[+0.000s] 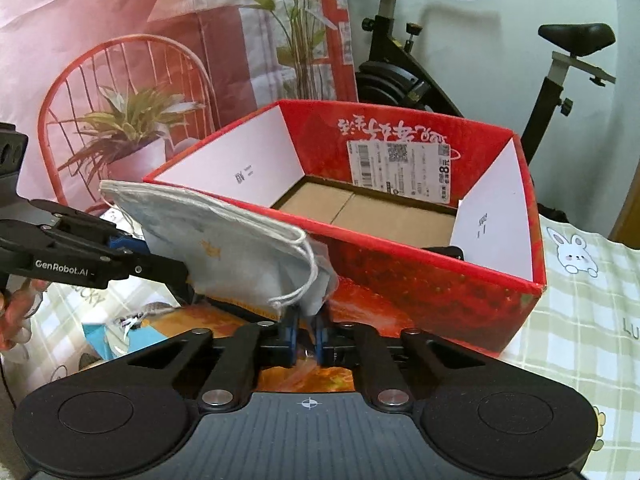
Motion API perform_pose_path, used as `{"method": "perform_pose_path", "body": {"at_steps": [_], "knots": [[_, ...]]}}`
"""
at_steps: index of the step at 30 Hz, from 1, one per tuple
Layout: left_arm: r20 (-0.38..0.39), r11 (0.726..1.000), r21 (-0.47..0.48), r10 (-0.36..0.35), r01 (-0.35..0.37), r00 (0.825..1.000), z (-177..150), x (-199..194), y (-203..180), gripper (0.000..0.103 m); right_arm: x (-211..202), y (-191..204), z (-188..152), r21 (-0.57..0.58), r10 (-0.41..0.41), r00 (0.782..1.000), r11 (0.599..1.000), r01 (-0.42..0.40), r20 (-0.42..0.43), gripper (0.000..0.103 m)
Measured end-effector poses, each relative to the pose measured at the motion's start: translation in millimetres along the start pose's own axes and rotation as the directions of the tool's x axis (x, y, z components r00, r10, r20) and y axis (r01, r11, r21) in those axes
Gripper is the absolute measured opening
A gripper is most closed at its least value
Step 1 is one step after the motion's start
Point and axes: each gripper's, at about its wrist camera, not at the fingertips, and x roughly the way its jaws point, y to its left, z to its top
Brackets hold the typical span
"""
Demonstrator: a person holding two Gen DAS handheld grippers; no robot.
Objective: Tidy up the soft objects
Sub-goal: 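Close both grippers on the white drawstring pouch and lift it, then lower the white pouch into the red box and open both grippers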
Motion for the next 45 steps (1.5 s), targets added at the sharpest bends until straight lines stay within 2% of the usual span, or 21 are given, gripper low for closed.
{"method": "perform_pose_path", "body": {"at_steps": [8,14,17,21,25,31,38,42,44,45], "knots": [[0.138,0.999,0.036,-0.021,0.016,0.99,22,-42,-15,0.019,-39,5,23,0.001,0.01,0.992,1.0,-0.011,0.128,0.005],[0.282,0.998,0.053,-0.043,0.029,0.958,53,-76,-29,0.019,-80,4,56,-0.017,0.022,0.966,1.0,-0.018,0.257,0.005],[0.317,0.998,0.054,-0.038,0.022,0.948,72,-77,-33,0.019,-88,-3,79,-0.01,0.018,0.955,1.0,-0.016,0.295,0.005],[0.289,1.0,0.004,-0.028,0.028,0.957,87,-57,-26,0.019,-80,-14,102,0.004,0.002,0.955,1.0,-0.003,0.298,0.005],[0.209,0.998,-0.06,-0.019,0.033,0.978,96,-27,-10,0.019,-54,-25,107,0.044,-0.007,0.971,0.999,-0.004,0.238,0.005],[0.101,0.998,-0.061,0.002,0.005,0.995,95,6,0,0.02,-15,-35,93,0.099,-0.015,0.992,0.995,0.003,0.122,0.005],[0.015,0.998,-0.053,0.026,-0.025,1.0,94,30,12,0.022,19,-50,80,0.174,-0.016,1.0,0.985,0.011,0.027,0.007],[-0.006,0.997,-0.058,0.045,-0.046,0.999,95,41,15,0.03,33,-56,79,0.202,-0.029,1.0,0.979,0.028,0.004,0.011],[-0.002,0.997,-0.039,0.073,-0.073,0.997,97,42,13,0.041,38,-57,79,0.214,-0.055,0.998,0.975,0.055,-0.002,0.021],[0.003,0.996,-0.03,0.09,-0.09,0.996,99,42,11,0.05,40,-59,79,0.22,-0.068,0.998,0.973,0.068,-0.005,0.022]]}}
